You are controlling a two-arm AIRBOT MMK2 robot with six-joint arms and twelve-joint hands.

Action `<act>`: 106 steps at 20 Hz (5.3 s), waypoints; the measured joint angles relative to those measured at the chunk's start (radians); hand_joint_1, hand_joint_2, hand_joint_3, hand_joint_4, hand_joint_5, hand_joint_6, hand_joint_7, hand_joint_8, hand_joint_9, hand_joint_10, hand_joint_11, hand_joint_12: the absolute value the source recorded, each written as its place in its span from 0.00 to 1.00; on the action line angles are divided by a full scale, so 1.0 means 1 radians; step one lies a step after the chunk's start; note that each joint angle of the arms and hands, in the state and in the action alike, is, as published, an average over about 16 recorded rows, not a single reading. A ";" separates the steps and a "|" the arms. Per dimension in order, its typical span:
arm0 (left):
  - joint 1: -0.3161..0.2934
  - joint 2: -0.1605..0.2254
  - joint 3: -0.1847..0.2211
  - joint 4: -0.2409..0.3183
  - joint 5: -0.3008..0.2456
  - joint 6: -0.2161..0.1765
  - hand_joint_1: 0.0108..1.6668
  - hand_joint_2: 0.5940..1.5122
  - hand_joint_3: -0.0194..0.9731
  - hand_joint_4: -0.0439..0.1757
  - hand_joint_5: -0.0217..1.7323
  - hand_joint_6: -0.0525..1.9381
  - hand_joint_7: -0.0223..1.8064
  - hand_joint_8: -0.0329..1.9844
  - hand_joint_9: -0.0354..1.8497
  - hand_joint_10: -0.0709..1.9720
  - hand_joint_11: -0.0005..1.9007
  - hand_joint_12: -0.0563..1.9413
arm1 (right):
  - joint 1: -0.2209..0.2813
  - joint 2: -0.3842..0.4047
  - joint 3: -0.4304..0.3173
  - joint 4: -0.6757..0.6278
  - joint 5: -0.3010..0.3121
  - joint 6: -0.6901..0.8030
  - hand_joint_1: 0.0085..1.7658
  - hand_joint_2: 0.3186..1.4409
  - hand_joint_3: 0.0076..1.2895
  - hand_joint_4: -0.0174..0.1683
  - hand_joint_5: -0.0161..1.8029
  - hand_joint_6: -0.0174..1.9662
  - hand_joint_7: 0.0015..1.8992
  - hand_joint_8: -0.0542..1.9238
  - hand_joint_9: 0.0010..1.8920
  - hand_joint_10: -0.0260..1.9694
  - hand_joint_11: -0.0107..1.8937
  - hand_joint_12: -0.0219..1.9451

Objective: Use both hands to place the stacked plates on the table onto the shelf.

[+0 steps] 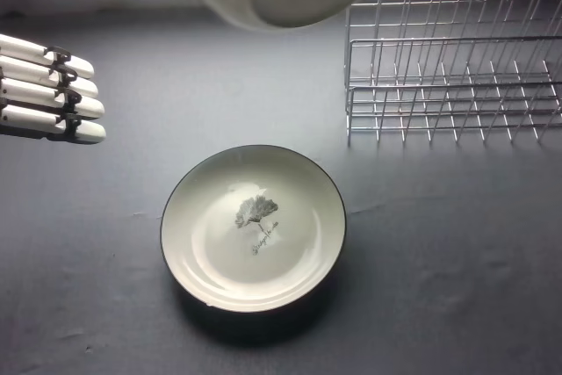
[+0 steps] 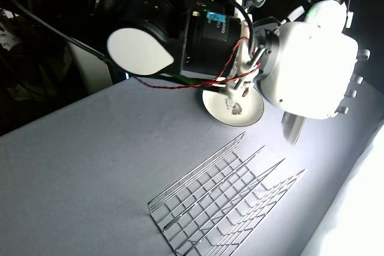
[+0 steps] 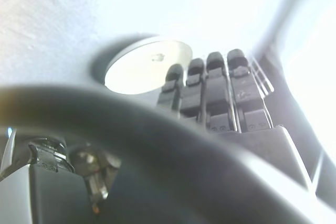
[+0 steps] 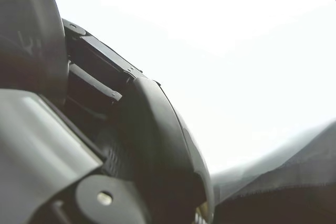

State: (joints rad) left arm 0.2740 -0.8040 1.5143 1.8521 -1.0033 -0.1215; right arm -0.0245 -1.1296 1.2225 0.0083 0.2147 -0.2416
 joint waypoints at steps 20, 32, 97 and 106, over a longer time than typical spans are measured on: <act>0.033 -0.133 0.060 -0.017 -0.131 0.039 0.00 0.44 0.03 0.21 0.02 0.04 0.02 0.02 0.03 0.04 0.01 0.03 | -0.089 0.168 0.001 -0.239 -0.027 0.015 0.80 0.56 0.00 0.06 0.56 0.41 0.59 0.38 0.56 0.48 0.48 0.54; 0.101 -0.298 0.148 -0.041 -0.197 0.110 0.00 0.45 0.03 0.21 0.02 0.04 0.02 0.02 0.03 0.04 0.01 0.03 | -0.071 0.165 0.042 -0.312 -0.031 0.005 0.80 0.56 0.00 0.06 0.57 0.41 0.60 0.36 0.57 0.47 0.50 0.52; 0.219 -0.327 0.165 -0.047 -0.248 0.166 0.00 0.43 0.03 0.19 0.01 0.03 0.02 0.02 0.03 0.04 0.01 0.03 | -0.349 0.125 -0.029 -1.305 0.591 -0.083 0.43 0.47 0.00 0.12 0.02 0.01 0.01 0.04 0.01 0.02 0.01 0.01; 0.163 -0.332 0.196 0.013 -0.250 0.085 0.00 0.43 0.03 0.22 0.02 0.03 0.02 0.02 0.03 0.04 0.01 0.03 | -0.351 0.135 -0.043 -1.303 0.590 -0.090 0.43 0.47 0.00 0.12 0.02 0.01 0.01 0.04 0.01 0.02 0.01 0.01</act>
State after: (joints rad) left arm 0.4374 -1.1364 1.7108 1.8655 -1.2538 -0.0367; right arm -0.3757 -0.9942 1.1792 -1.2944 0.8049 -0.3315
